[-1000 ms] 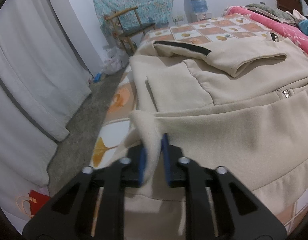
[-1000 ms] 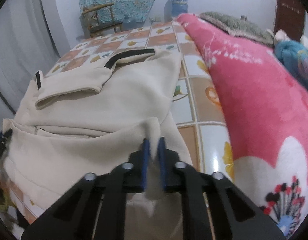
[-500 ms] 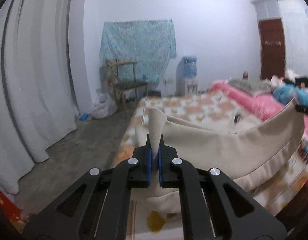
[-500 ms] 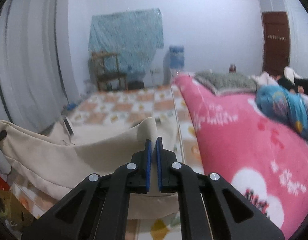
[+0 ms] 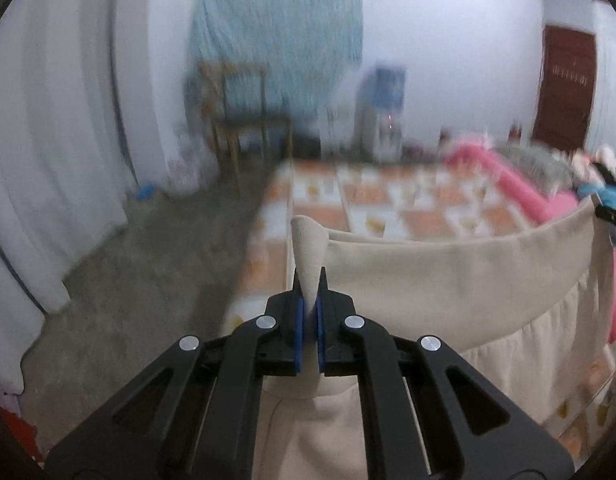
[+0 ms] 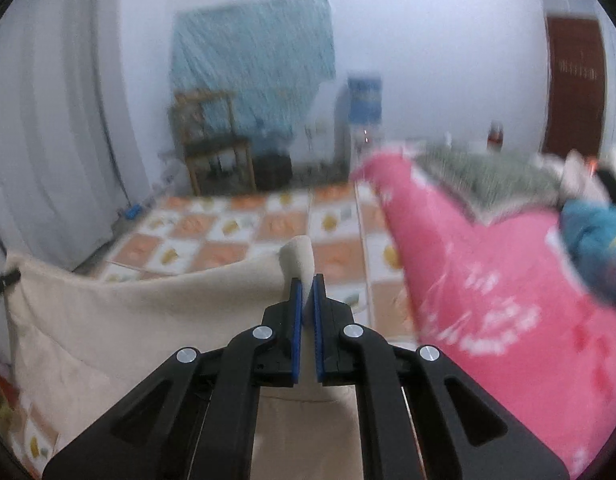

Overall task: Fold large clothes
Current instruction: 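Lift the pinched jacket edge with both grippers and fold it over, then lay the folded edge onto the bundle and open both grippers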

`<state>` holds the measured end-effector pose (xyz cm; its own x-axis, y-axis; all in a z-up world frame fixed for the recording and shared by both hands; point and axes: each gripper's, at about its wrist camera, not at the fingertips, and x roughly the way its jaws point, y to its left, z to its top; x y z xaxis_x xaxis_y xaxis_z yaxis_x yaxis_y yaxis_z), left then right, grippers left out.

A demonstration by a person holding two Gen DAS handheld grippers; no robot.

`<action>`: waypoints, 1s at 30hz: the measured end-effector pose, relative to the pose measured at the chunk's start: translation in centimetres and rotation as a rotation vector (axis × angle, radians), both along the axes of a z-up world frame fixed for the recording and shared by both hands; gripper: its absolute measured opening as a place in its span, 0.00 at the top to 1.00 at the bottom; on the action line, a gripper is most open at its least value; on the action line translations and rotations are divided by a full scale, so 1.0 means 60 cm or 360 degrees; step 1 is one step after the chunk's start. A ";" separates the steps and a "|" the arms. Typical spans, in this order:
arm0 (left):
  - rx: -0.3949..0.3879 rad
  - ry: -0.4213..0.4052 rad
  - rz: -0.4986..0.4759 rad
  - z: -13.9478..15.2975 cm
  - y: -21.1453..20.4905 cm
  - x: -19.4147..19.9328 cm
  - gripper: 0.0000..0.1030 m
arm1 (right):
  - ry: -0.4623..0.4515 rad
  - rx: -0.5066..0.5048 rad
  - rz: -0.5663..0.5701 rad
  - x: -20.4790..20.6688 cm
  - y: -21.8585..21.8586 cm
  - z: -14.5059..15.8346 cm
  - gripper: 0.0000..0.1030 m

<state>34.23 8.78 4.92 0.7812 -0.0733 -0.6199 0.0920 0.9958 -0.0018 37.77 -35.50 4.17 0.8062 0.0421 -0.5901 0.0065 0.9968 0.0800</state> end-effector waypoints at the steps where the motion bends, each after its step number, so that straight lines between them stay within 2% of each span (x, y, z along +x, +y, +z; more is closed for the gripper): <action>1: 0.0031 0.0109 0.0026 -0.035 -0.001 0.032 0.90 | 0.0110 -0.0002 -0.0026 0.034 -0.002 -0.035 0.93; 3: 0.0123 0.0307 0.0066 -0.104 0.002 0.082 0.84 | 0.0263 -0.0079 -0.0105 0.071 -0.003 -0.088 0.90; 5: 0.0101 0.0347 0.0112 -0.126 0.021 0.089 0.71 | 0.0361 -0.0102 -0.0166 0.085 -0.011 -0.122 0.90; 8: 0.0003 0.0222 0.0132 -0.094 0.044 0.050 0.69 | 0.0313 -0.0007 -0.0171 0.045 -0.029 -0.107 0.89; 11: -0.0060 0.0134 0.0090 -0.059 0.044 0.007 0.70 | 0.0210 0.0020 -0.0078 -0.013 -0.016 -0.072 0.69; 13: -0.0211 0.0141 -0.0036 -0.048 0.040 -0.021 0.70 | 0.0184 0.0042 0.0079 -0.057 0.010 -0.058 0.63; 16: -0.0374 0.0267 -0.0181 -0.064 0.024 -0.034 0.62 | 0.0227 0.0084 0.0255 -0.104 0.040 -0.071 0.57; 17: -0.0392 0.0324 -0.0196 -0.080 0.020 -0.037 0.56 | 0.0243 0.0083 0.0277 -0.117 0.048 -0.078 0.56; 18: -0.0371 0.0373 -0.0187 -0.095 0.018 -0.036 0.50 | 0.0271 0.0068 0.0278 -0.124 0.053 -0.091 0.55; 20: -0.0248 0.0521 -0.0106 -0.144 0.009 -0.029 0.50 | 0.0401 0.0063 0.0206 -0.121 0.047 -0.132 0.55; 22: -0.0253 0.0479 -0.0060 -0.149 0.016 -0.040 0.50 | 0.0578 0.0141 0.0066 -0.113 0.025 -0.171 0.55; 23: -0.0227 0.0474 -0.0021 -0.142 0.018 -0.045 0.50 | 0.0590 0.0167 0.0026 -0.117 0.020 -0.173 0.55; 25: -0.0257 0.0416 -0.0005 -0.115 0.022 -0.069 0.49 | 0.0533 0.0231 -0.0030 -0.143 0.013 -0.155 0.55; 26: -0.0280 0.0363 -0.0017 -0.099 0.025 -0.088 0.43 | 0.0482 0.0230 -0.0049 -0.165 0.018 -0.138 0.54; 28: -0.0273 0.0243 -0.0015 -0.065 0.023 -0.138 0.35 | 0.0406 0.0214 -0.0047 -0.205 0.037 -0.118 0.44; 30: -0.0271 0.0191 -0.0038 -0.047 0.015 -0.177 0.23 | 0.0353 0.0175 -0.0031 -0.239 0.058 -0.106 0.34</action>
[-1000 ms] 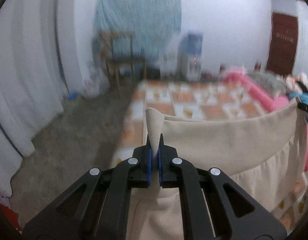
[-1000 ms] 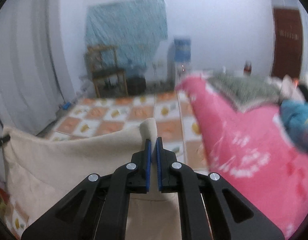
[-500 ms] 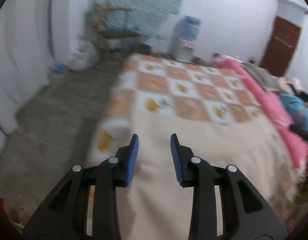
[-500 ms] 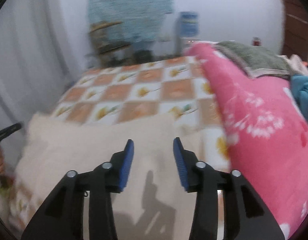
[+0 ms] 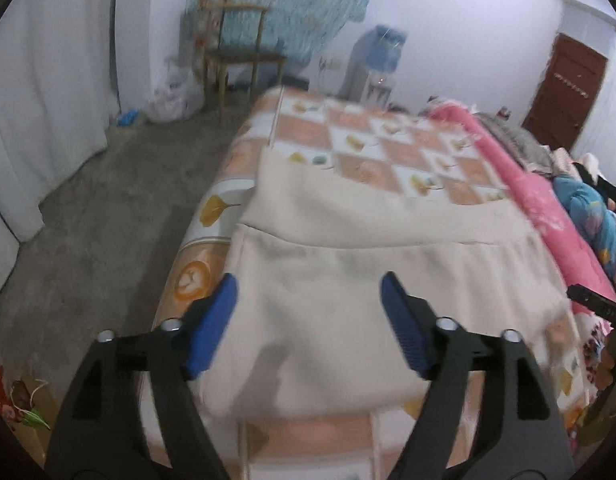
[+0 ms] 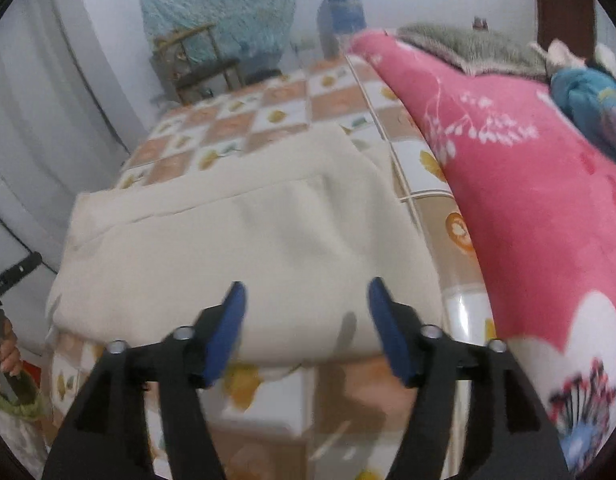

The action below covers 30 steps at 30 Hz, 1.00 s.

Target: Fold large clothes

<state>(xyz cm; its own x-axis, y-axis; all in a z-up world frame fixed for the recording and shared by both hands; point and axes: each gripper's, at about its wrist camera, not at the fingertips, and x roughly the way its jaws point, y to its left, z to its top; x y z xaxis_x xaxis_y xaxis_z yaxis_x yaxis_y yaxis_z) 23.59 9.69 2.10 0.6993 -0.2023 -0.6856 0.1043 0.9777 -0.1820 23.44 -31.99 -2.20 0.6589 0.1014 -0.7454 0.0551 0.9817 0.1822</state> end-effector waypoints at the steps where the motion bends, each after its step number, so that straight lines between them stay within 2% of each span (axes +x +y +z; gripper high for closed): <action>1: -0.0005 -0.0018 -0.0021 0.006 -0.012 -0.023 0.21 | -0.0044 -0.0036 0.0013 -0.025 0.018 0.007 0.31; 5: 0.0029 -0.0035 -0.0004 0.018 -0.047 -0.093 0.11 | -0.0120 -0.0084 0.0026 -0.092 0.059 0.017 0.21; 8: 0.0099 -0.0037 0.0098 0.019 -0.072 -0.128 0.09 | -0.0153 -0.0136 0.0040 -0.129 0.089 0.023 0.16; 10: 0.0098 -0.0041 0.0101 0.023 -0.087 -0.148 0.08 | -0.0180 -0.0196 0.0073 -0.145 0.108 0.029 0.11; 14: 0.0141 -0.0046 0.0125 0.029 -0.116 -0.173 0.08 | -0.0225 -0.0287 0.0111 -0.168 0.136 0.049 0.08; 19: 0.0195 -0.0062 0.0172 0.035 -0.143 -0.192 0.08 | -0.0328 -0.0241 0.0046 -0.190 0.137 0.068 0.07; 23: 0.0276 -0.0117 0.0209 0.044 -0.161 -0.206 0.08 | -0.0344 -0.0275 0.0007 -0.198 0.140 0.071 0.07; 27: 0.0392 -0.0098 0.0183 0.042 -0.184 -0.201 0.08 | -0.0331 -0.0230 0.0014 -0.198 0.139 0.071 0.07; 30: 0.0402 -0.0085 0.0219 0.036 -0.191 -0.198 0.08 | -0.0311 -0.0223 0.0014 -0.192 0.141 0.067 0.07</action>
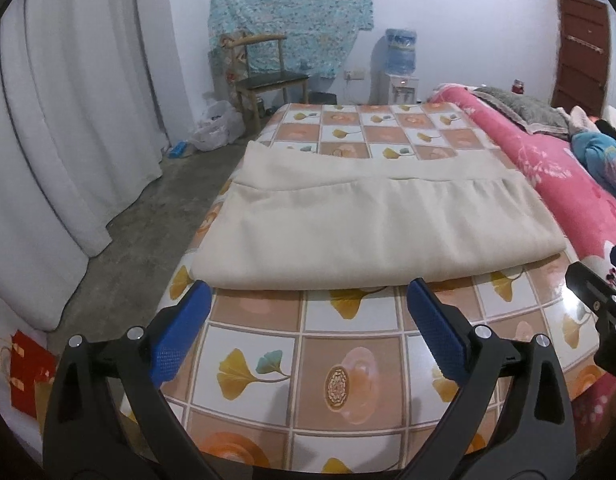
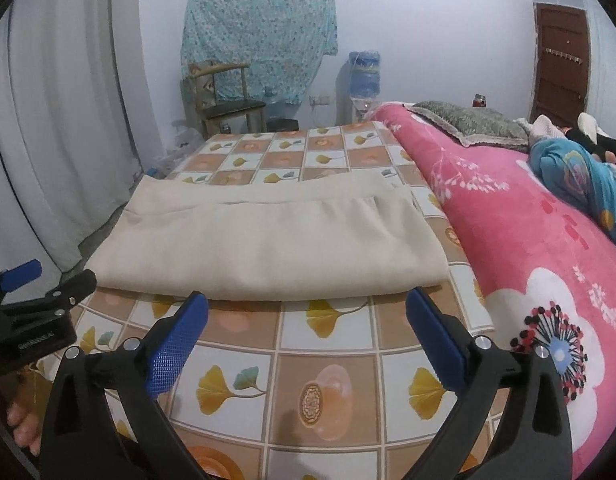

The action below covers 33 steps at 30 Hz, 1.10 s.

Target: Fold large clothes

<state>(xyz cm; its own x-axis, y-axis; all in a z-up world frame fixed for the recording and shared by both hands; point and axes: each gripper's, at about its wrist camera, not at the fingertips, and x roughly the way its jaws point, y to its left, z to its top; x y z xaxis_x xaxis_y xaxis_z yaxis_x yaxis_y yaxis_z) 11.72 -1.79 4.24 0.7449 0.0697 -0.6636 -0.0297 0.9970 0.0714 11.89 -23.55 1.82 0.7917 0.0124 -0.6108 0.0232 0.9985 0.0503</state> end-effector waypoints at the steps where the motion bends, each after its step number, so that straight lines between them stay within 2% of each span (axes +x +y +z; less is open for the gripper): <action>1: -0.0002 -0.0004 0.0011 -0.002 -0.002 0.000 0.08 | 0.0012 -0.0002 -0.0001 0.002 0.000 -0.002 0.07; 7: 0.0025 0.0011 0.0052 -0.013 -0.011 0.005 0.08 | 0.0102 0.0009 -0.0009 0.018 0.002 -0.022 0.07; 20: -0.0059 0.0115 0.0034 -0.035 -0.021 0.023 0.08 | 0.0146 -0.0008 0.0022 0.029 0.010 -0.033 0.07; 33: -0.0071 0.0177 0.0058 -0.049 -0.030 0.037 0.08 | 0.0181 -0.0008 0.0006 0.036 -0.001 -0.043 0.07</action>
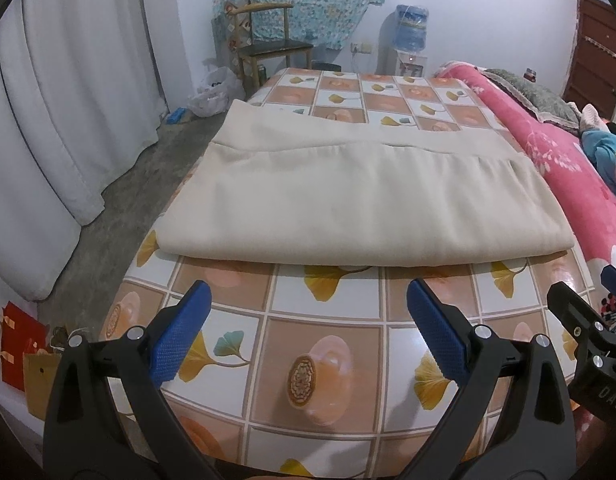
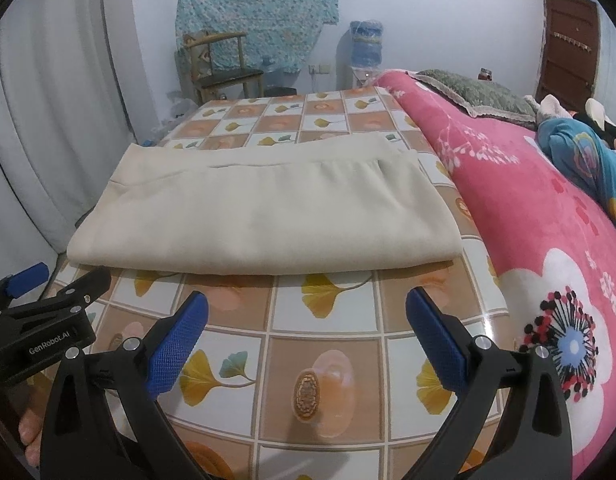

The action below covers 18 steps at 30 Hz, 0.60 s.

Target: Fold large clothes

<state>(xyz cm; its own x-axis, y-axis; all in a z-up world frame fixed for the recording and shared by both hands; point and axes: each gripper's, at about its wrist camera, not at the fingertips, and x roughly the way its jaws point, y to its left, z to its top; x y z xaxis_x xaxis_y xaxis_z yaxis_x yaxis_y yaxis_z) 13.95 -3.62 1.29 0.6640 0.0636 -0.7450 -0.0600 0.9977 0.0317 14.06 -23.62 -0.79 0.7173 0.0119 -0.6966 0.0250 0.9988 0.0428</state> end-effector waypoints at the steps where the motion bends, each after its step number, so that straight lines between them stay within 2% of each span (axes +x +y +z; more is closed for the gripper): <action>1: 0.0002 0.0002 0.0002 -0.001 -0.001 0.000 0.08 | 0.0000 0.0002 0.0002 0.000 0.000 0.000 0.07; 18: -0.0004 0.0024 -0.0004 -0.007 -0.003 0.003 0.08 | 0.0011 -0.0009 0.0009 0.004 0.000 -0.004 0.07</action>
<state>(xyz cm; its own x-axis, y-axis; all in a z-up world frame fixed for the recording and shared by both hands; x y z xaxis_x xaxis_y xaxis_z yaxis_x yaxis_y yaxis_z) 14.10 -3.81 0.85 0.6527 0.0600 -0.7552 -0.0573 0.9979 0.0298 14.28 -23.59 -1.04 0.7126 0.0119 -0.7015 0.0196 0.9991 0.0368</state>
